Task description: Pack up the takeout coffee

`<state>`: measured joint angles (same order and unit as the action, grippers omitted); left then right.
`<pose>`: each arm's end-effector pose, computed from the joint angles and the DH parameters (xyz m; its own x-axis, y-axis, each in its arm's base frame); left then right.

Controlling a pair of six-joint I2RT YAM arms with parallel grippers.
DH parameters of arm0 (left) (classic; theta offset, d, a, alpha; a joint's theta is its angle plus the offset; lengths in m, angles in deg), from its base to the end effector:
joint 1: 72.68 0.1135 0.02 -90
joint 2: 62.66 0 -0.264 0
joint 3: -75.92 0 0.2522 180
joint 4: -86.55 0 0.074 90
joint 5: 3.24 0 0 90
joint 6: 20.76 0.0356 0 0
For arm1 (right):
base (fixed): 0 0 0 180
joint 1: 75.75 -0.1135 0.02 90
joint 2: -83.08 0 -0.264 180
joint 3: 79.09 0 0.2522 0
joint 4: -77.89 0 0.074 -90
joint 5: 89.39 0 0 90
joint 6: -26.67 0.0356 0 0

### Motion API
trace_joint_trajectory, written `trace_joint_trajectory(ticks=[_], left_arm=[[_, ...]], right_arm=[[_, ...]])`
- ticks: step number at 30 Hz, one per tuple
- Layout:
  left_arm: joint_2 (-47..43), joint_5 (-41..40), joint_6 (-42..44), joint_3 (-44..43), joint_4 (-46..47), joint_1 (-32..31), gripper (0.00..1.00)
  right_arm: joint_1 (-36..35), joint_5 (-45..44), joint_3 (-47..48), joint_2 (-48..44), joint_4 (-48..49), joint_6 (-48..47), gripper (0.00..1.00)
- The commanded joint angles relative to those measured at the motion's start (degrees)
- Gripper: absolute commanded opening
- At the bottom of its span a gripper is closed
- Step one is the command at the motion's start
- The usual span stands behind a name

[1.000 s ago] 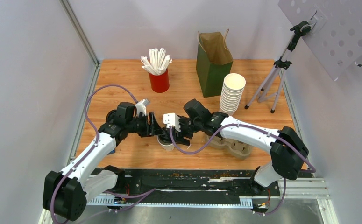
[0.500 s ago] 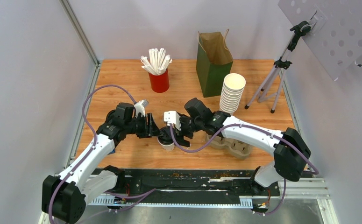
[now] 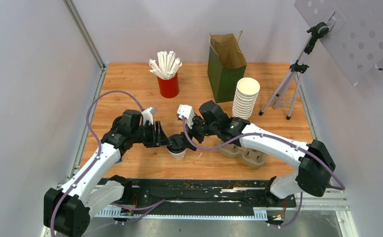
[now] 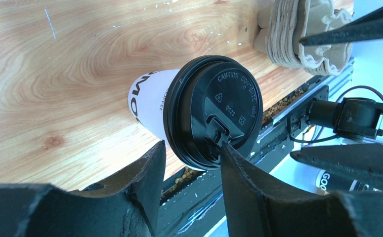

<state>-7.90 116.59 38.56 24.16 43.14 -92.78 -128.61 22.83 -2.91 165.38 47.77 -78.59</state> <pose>0.1741 -0.0826 0.2400 -0.9014 -0.1415 -0.4092 0.1863 0.7263 -0.6617 0.1835 0.2645 0.2850 -0.1016 -0.5378 -0.8370 -0.9835 0.1806 0.0034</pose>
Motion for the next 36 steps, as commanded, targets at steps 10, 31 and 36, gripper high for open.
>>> trace_joint_trajectory(ticks=[10, 31, 36], left_arm=[[-3.18, 1.33, 0.67, 1.56, 0.53, -0.29, 0.52], [-4.44, -0.34, -3.48, 1.73, 2.42, -0.29, 0.62], [-4.75, -1.92, -3.78, 0.80, 2.75, -0.29, 0.66]], right_arm=[[-0.24, -7.56, 7.36, 6.22, -5.18, 17.34, 0.73], [-0.31, -6.89, 8.69, 7.48, -8.42, 20.66, 0.65], [-0.31, -7.45, 11.33, 6.48, -10.69, 23.17, 0.65]])
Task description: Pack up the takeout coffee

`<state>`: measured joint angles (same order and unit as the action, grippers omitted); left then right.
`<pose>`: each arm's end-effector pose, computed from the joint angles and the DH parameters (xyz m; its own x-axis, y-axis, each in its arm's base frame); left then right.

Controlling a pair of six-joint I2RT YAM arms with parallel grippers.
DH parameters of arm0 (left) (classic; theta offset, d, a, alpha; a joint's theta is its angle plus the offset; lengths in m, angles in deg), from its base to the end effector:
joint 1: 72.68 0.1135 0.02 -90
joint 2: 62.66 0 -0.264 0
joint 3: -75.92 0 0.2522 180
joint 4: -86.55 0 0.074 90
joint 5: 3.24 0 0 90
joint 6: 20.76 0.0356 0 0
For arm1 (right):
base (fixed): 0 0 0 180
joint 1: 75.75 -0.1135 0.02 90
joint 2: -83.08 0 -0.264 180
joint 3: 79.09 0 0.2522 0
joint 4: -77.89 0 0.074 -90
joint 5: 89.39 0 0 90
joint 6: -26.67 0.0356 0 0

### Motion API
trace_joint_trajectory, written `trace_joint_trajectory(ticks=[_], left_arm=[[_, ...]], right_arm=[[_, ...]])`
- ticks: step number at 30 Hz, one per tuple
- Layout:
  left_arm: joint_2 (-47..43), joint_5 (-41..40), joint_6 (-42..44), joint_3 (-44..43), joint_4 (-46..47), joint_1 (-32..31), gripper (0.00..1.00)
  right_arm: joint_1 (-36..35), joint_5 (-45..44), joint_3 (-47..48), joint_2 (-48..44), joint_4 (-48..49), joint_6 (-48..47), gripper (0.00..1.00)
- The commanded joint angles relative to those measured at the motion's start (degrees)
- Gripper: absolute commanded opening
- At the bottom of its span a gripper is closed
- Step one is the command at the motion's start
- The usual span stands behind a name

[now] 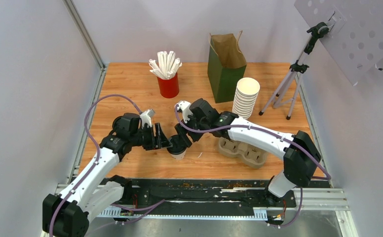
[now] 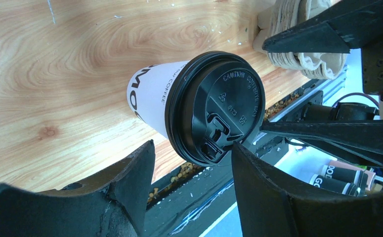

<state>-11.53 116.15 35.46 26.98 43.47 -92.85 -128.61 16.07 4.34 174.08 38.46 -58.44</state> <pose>0.1632 -0.0786 0.2348 -0.9016 -0.1849 -0.3911 0.1484 0.7170 -0.6811 0.2028 0.2835 0.2650 -0.5148 -0.5436 -0.6629 -0.8372 0.4851 0.2524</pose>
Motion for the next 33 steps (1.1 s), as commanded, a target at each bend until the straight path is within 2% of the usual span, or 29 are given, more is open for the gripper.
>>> trace_joint_trajectory(ticks=[1, 7, 17, 24, 30, 33], left_arm=[[-1.14, -1.99, -0.78, -2.05, 2.44, -0.23, 0.66], [-0.48, -5.12, -0.32, -2.29, 2.55, -0.23, 0.60], [0.03, -3.55, -0.83, -0.17, 4.17, -0.23, 0.53], [-0.27, -0.96, -3.16, 2.52, 7.25, -0.23, 0.47], [-0.31, -0.88, -3.70, 4.00, 7.70, -0.23, 0.44], [-0.08, -1.25, -3.85, 4.11, 7.60, -0.23, 0.44]], right_arm=[[-0.31, -0.56, 4.48, -2.31, -1.67, 3.71, 0.63], [-0.31, 0.90, 7.05, -0.50, -3.16, 8.77, 0.52], [-0.48, 0.53, 6.65, 2.00, -4.71, 14.05, 0.45], [-0.89, -0.63, 4.85, 2.73, -6.04, 14.95, 0.41], [-1.24, -1.90, 2.56, 2.14, -5.98, 14.49, 0.31], [-1.19, -2.63, 1.35, 2.11, -5.43, 14.05, 0.29]])
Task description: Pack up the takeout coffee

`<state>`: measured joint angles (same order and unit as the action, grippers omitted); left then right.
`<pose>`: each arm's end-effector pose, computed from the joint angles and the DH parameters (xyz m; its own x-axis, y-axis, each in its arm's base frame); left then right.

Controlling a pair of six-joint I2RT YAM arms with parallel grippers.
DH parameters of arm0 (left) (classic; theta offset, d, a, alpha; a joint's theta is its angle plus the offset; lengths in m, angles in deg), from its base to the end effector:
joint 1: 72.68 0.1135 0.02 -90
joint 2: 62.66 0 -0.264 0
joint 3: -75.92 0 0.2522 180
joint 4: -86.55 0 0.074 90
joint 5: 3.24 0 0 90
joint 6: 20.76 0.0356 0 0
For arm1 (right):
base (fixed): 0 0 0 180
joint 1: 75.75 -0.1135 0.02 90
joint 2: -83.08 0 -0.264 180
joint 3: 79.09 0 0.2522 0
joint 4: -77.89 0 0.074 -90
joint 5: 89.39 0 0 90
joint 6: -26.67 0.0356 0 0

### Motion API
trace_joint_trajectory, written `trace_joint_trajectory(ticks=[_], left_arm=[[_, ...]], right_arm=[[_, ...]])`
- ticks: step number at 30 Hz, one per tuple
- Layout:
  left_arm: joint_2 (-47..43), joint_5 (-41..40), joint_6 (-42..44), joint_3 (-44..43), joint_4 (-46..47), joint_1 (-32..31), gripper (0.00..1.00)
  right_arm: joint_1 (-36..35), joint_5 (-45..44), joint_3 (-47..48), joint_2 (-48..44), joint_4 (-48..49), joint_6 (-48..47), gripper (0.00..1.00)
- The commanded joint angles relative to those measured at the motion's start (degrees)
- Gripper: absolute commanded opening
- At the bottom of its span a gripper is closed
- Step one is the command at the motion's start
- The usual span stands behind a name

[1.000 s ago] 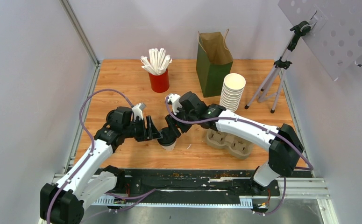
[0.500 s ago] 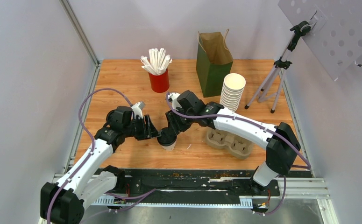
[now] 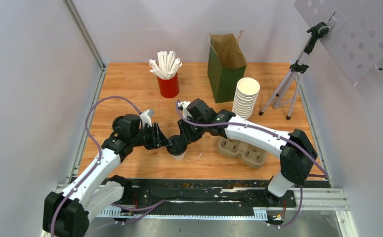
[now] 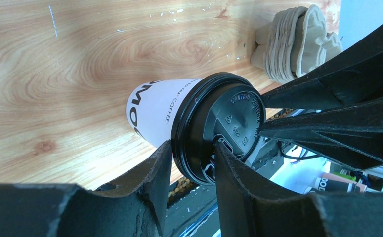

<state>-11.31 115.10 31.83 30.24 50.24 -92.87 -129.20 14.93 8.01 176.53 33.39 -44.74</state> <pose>0.1672 -0.0795 0.2243 -0.8844 -0.2445 -0.3976 0.1230 0.6997 -0.7038 0.2044 0.2905 0.2650 -0.7155 -0.4465 -0.5373 -0.6787 0.6266 0.3831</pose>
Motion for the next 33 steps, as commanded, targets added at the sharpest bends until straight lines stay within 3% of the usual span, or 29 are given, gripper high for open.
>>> trace_joint_trajectory(ticks=[1, 10, 20, 29, 33], left_arm=[[-0.22, -0.46, -0.09, 0.87, 0.64, -0.21, 0.44], [1.44, -5.13, 1.27, 1.29, -3.44, -0.21, 0.43], [3.03, -5.29, 0.93, 2.38, -1.47, -0.21, 0.41], [3.15, -2.65, 0.35, 4.14, 4.56, -0.21, 0.41], [3.98, -1.31, 0.88, 4.39, 6.25, -0.21, 0.41]], right_arm=[[-0.62, -1.65, -2.74, -0.25, -0.15, 0.15, 0.29], [-0.36, -4.95, -7.48, 0.42, 0.56, 0.55, 0.28], [0.60, -7.30, -14.19, -0.51, 3.34, 4.20, 0.24], [0.63, -6.82, -15.09, -0.20, 4.80, 5.98, 0.22], [0.63, -4.89, -10.90, -3.00, 2.84, 4.77, 0.25]])
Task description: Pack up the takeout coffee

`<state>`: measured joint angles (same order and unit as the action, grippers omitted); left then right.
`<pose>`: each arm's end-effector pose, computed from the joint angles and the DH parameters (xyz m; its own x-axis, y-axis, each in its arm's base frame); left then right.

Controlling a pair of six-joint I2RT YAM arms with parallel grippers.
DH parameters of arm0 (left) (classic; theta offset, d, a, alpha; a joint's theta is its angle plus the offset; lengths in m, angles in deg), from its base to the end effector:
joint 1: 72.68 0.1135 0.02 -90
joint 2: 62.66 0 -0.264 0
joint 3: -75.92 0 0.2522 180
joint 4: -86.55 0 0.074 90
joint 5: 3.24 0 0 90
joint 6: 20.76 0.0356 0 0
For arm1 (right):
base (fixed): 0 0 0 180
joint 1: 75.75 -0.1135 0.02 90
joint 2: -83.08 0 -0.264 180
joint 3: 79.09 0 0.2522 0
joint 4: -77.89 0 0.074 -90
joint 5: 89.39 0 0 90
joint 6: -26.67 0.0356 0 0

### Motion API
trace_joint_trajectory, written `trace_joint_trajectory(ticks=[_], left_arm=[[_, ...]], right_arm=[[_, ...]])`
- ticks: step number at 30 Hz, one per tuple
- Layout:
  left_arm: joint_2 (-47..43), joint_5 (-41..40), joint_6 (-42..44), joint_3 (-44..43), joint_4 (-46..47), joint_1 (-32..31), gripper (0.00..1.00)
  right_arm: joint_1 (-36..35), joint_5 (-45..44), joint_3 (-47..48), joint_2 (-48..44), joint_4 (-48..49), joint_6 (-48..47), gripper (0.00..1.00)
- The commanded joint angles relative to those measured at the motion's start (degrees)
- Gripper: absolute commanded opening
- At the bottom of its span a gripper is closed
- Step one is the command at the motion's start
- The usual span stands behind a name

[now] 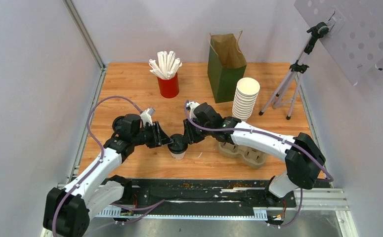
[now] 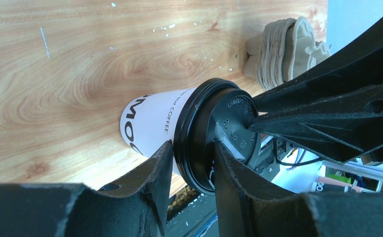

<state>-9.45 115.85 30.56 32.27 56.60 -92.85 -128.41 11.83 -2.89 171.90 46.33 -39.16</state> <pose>0.1740 -0.0823 0.2162 -0.8746 -0.2606 -0.4090 0.1368 0.6765 -0.7236 0.2000 0.2736 0.2464 -0.7396 -0.3073 -0.5988 -0.6156 0.6684 0.4174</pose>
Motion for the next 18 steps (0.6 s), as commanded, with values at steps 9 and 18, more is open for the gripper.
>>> trace_joint_trajectory(ticks=[9, 18], left_arm=[[1.72, 1.84, 1.59, 3.18, 3.79, -0.31, 0.41], [2.03, 3.09, 0.00, 3.96, 6.59, -0.71, 0.41]], right_arm=[[2.22, 2.28, 8.31, -0.33, -14.16, -3.07, 0.33], [2.09, 6.44, 7.31, -1.08, -13.14, -1.69, 0.38]])
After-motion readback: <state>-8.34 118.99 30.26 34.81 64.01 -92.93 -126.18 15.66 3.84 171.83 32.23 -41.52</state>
